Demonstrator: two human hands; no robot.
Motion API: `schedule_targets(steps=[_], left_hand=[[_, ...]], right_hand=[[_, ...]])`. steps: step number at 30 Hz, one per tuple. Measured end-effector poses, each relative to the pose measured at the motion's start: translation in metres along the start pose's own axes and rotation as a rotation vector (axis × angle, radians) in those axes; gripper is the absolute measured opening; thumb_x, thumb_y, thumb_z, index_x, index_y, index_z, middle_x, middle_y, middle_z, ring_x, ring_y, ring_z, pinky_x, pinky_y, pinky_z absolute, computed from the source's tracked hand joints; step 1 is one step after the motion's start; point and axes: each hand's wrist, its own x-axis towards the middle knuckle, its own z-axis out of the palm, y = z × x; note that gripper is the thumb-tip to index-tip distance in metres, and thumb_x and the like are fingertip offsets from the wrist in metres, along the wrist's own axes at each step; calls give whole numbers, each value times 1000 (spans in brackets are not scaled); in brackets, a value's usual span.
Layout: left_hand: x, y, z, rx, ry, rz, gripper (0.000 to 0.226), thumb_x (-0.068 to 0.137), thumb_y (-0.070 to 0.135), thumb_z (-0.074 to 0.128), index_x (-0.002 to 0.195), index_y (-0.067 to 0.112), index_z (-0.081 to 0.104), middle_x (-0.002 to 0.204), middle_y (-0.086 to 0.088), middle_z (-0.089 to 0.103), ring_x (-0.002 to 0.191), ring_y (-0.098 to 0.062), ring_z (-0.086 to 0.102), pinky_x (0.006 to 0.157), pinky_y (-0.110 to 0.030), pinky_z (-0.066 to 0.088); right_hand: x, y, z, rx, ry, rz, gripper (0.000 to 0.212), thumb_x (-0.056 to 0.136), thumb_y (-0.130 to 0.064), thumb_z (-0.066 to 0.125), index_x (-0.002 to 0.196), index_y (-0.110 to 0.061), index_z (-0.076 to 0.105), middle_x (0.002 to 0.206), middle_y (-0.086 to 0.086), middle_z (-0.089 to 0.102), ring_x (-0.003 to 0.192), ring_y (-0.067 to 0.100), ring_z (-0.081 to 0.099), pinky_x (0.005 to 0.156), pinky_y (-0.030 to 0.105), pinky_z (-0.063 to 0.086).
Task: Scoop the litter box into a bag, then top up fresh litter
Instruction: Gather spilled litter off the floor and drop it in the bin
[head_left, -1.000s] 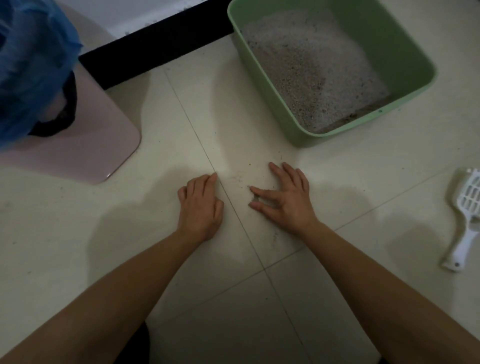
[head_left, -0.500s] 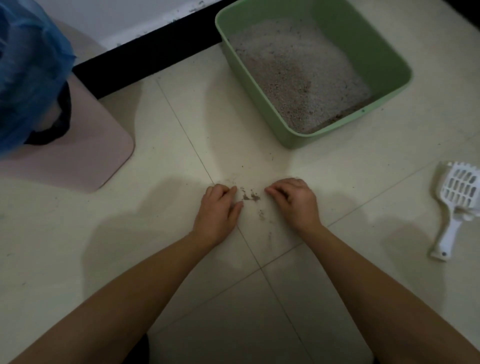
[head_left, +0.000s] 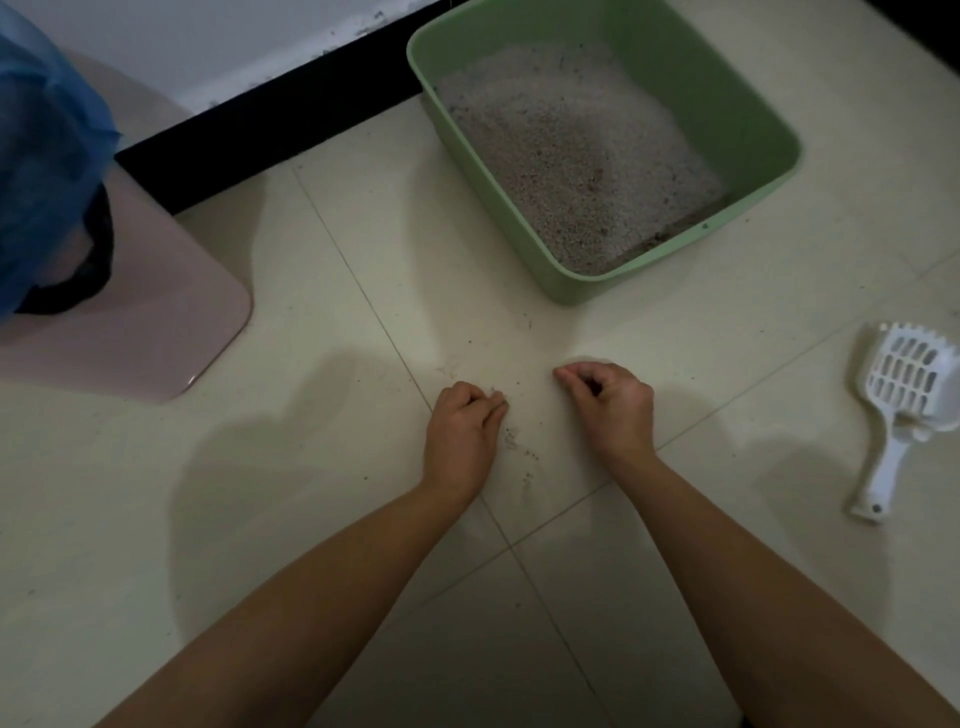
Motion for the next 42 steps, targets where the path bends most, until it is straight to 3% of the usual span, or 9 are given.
schedule_targets(steps=[7, 12, 18, 23, 25, 29, 34, 39, 42], left_hand=[[19, -15, -2, 171, -172, 243, 26, 95, 21, 49, 91, 1, 66, 87, -15, 59, 78, -30, 57, 69, -34, 48], [30, -21, -26, 206, -239, 159, 11, 95, 3, 51, 97, 1, 62, 98, -17, 56, 93, -30, 52, 82, -35, 42], [85, -9, -146, 122, 192, 102, 12, 96, 8, 50, 91, 1, 59, 90, -15, 54, 87, -30, 52, 77, -28, 34], [117, 12, -292, 153, 674, 132, 20, 96, 14, 44, 98, 2, 59, 97, -15, 58, 92, -24, 52, 80, -23, 33], [117, -2, -344, 233, 752, 69, 26, 97, 20, 42, 103, 2, 59, 104, -15, 61, 99, -25, 54, 85, -28, 35], [105, -55, -414, 329, 730, -231, 28, 95, 22, 44, 108, 5, 62, 114, -15, 64, 108, -28, 56, 96, -30, 36], [93, -85, -433, 315, 343, -502, 43, 86, 5, 56, 128, 10, 60, 131, -14, 58, 119, -30, 54, 106, -38, 41], [101, -76, -420, 189, 461, -417, 45, 90, 19, 55, 133, 9, 55, 136, -10, 56, 124, -25, 52, 108, -33, 38], [112, -49, -395, 199, 558, -291, 41, 93, 23, 49, 131, 12, 56, 132, -6, 58, 122, -21, 53, 100, -23, 34]], right_hand=[[2, -6, -4, -21, -53, 32, 16, 88, -32, 72, 92, -18, 79, 90, -4, 75, 81, 14, 67, 85, 35, 55], [4, -22, 2, -89, -143, -16, 20, 93, -35, 66, 96, -19, 77, 90, -2, 75, 84, 17, 68, 82, 32, 53], [28, -111, 26, 0, -162, -136, 20, 94, -31, 66, 95, -15, 76, 88, 2, 74, 82, 18, 66, 78, 33, 51], [60, -250, 43, 218, -159, -280, 19, 93, -32, 67, 93, -15, 76, 79, -5, 69, 78, 12, 65, 75, 27, 49], [66, -311, 57, 298, -110, -406, 16, 91, -29, 69, 90, -16, 77, 79, -7, 70, 77, 6, 64, 76, 23, 48], [56, -410, 93, 422, -185, -617, 16, 89, -16, 70, 101, -8, 77, 98, 2, 76, 91, 11, 69, 90, 28, 52], [49, -450, 119, -164, -468, -877, 26, 95, -9, 54, 114, 3, 67, 110, 12, 70, 104, 23, 62, 92, 30, 42], [55, -425, 90, 34, -401, -803, 38, 99, -15, 51, 135, -8, 57, 135, 5, 61, 121, 15, 57, 100, 18, 39], [65, -381, 61, 43, -365, -741, 38, 97, -16, 54, 135, -12, 58, 129, 2, 64, 114, 12, 61, 99, 17, 42]])
